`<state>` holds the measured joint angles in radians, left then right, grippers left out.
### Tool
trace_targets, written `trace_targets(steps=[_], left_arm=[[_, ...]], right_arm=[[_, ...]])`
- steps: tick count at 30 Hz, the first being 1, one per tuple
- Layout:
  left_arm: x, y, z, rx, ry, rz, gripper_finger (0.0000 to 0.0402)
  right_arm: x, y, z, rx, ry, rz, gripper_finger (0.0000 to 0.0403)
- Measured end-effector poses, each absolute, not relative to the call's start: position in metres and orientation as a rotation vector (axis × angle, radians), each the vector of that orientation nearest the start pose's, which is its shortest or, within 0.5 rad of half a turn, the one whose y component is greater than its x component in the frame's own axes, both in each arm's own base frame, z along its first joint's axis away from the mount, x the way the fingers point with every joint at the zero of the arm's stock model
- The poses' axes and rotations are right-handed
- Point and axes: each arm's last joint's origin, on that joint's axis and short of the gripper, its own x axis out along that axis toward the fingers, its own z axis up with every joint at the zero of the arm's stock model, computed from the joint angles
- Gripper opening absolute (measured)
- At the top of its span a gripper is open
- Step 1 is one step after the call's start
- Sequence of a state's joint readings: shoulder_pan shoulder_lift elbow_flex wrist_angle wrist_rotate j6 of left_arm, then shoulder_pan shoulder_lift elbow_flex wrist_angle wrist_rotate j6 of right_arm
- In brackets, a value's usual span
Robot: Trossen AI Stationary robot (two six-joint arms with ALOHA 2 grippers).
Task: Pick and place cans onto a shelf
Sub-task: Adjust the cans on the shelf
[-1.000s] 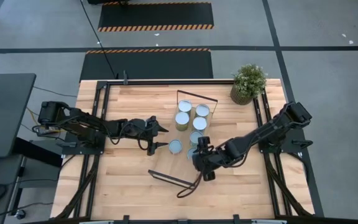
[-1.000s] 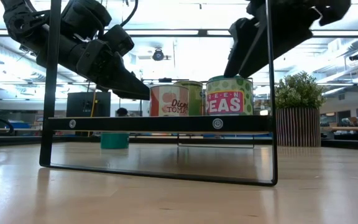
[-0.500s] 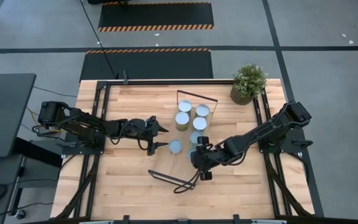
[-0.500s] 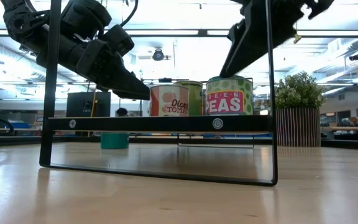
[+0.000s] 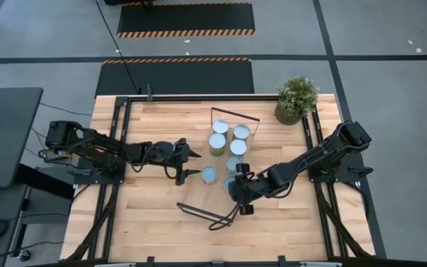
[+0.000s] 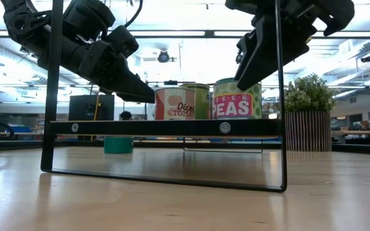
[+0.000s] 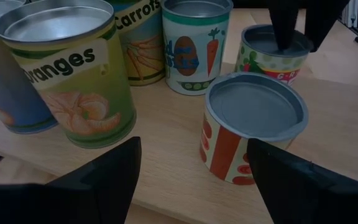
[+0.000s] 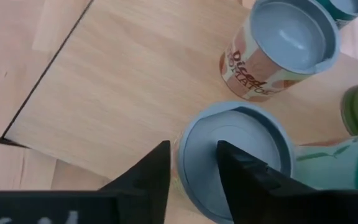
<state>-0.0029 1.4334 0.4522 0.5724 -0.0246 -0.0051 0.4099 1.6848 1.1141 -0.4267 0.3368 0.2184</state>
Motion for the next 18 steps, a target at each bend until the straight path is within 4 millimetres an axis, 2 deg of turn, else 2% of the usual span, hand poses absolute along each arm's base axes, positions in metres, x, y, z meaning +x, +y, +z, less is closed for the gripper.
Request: trace_targets(steps=[12,18], left_arm=[[0.2587,0.0,0.1563,0.001,0.409,0.022,0.0297],[0.2587,0.0,0.1563,0.001,0.409,0.022,0.0297]], right_arm=[[0.316,0.1272,0.2046,-0.397,0.937,0.185,0.0046],[0.3213,0.1185,0.2066,-0.366,0.93,0.352,0.0011]])
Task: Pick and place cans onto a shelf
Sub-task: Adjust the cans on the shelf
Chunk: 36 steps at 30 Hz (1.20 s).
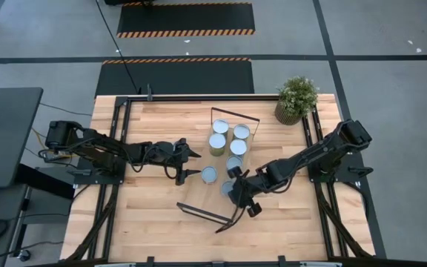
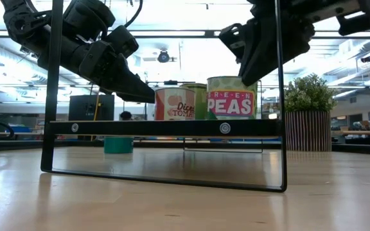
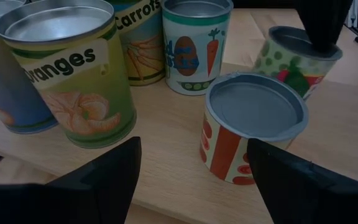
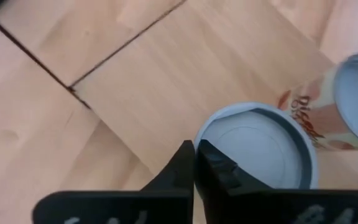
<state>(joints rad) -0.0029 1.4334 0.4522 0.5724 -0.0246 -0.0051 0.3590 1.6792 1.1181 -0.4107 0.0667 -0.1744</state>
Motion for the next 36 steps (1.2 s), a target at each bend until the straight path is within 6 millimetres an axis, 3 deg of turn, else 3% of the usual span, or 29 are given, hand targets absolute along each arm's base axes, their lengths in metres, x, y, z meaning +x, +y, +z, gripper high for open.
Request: trace_targets(steps=[13,20,28,36], left_arm=[[0.259,0.0,0.156,0.001,0.409,0.022,0.0297],[0.259,0.0,0.156,0.001,0.409,0.022,0.0297],[0.259,0.0,0.156,0.001,0.409,0.022,0.0297],[0.259,0.0,0.156,0.001,0.409,0.022,0.0297]], right_arm=[[0.319,0.104,0.214,-0.367,0.928,0.393,0.0019],[0.319,0.102,0.214,-0.36,0.941,0.321,0.0056],[0.315,0.112,0.214,-0.408,0.938,0.28,0.0113],[0.303,0.125,0.212,-0.57,0.969,0.134,0.0121]])
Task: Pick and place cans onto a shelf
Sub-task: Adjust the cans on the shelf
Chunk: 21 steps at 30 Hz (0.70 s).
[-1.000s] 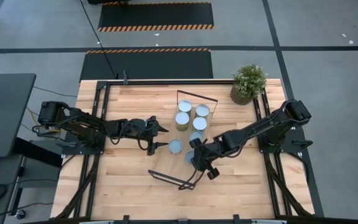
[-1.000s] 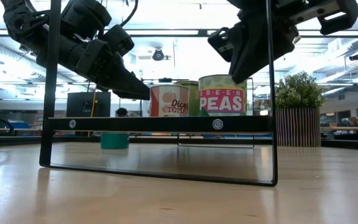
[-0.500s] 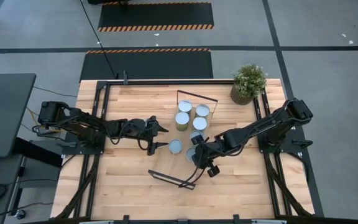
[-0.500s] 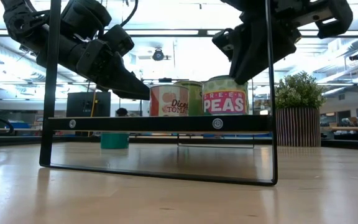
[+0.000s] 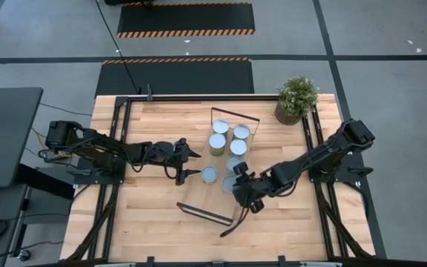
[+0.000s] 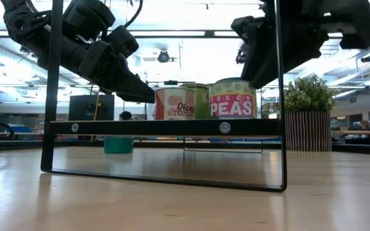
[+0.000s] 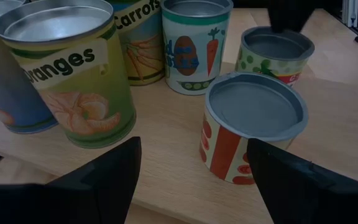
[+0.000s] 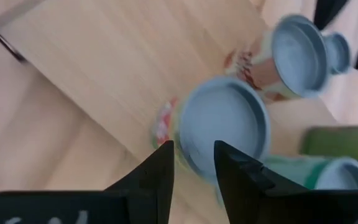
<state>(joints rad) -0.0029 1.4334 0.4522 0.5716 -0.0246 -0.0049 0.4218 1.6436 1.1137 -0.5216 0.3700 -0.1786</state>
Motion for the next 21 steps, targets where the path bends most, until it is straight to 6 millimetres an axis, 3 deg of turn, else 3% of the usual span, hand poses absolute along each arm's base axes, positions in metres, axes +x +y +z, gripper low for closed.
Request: trace_targets(steps=[16,21], left_arm=[[0.259,0.0,0.156,0.002,0.409,0.022,0.0297],[0.259,0.0,0.156,0.002,0.409,0.022,0.0297]], right_arm=[[0.288,0.138,0.211,-0.648,1.005,0.019,0.012],[0.293,0.143,0.217,-0.494,0.935,-0.035,0.012]])
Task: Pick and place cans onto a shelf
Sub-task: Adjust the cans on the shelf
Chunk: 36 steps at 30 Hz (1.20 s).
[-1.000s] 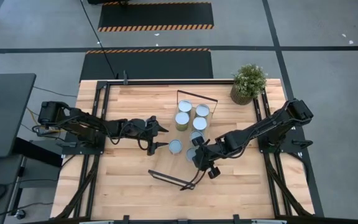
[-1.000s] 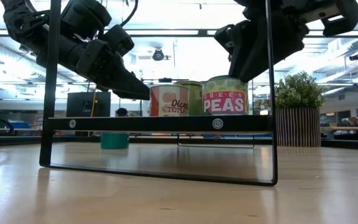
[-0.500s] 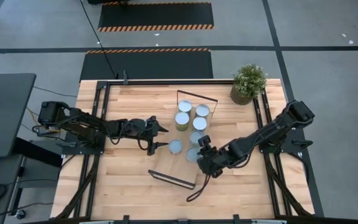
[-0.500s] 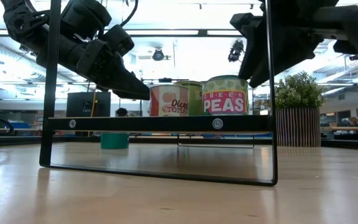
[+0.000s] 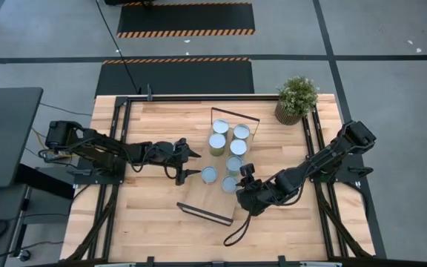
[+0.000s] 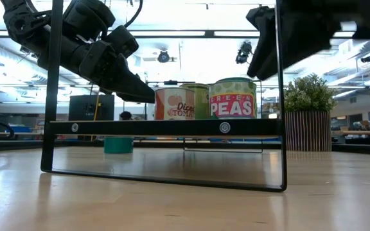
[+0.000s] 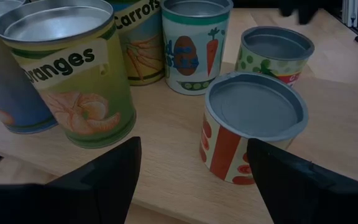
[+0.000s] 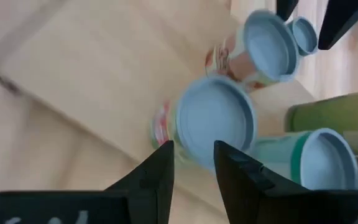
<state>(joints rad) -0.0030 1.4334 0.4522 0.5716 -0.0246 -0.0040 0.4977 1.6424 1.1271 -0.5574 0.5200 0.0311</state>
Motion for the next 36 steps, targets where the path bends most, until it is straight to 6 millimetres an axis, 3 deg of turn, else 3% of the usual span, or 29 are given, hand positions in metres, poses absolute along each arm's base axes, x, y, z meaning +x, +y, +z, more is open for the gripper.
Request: trace_targets(steps=[7,12,26,36], left_arm=[[0.259,0.0,0.156,0.002,0.408,0.022,0.0297],[0.259,0.0,0.156,0.001,0.408,0.022,0.0297],[0.259,0.0,0.156,0.001,0.408,0.023,0.0297],[0.259,0.0,0.157,0.001,0.406,0.023,0.0297]], right_arm=[[0.315,0.13,0.234,-0.198,0.864,-0.065,0.012],[0.322,0.129,0.221,-0.239,0.898,-0.052,0.0125],[0.331,0.134,0.215,-0.139,0.838,-0.09,0.0196],[0.335,0.135,0.201,-0.16,0.874,-0.12,0.0195]])
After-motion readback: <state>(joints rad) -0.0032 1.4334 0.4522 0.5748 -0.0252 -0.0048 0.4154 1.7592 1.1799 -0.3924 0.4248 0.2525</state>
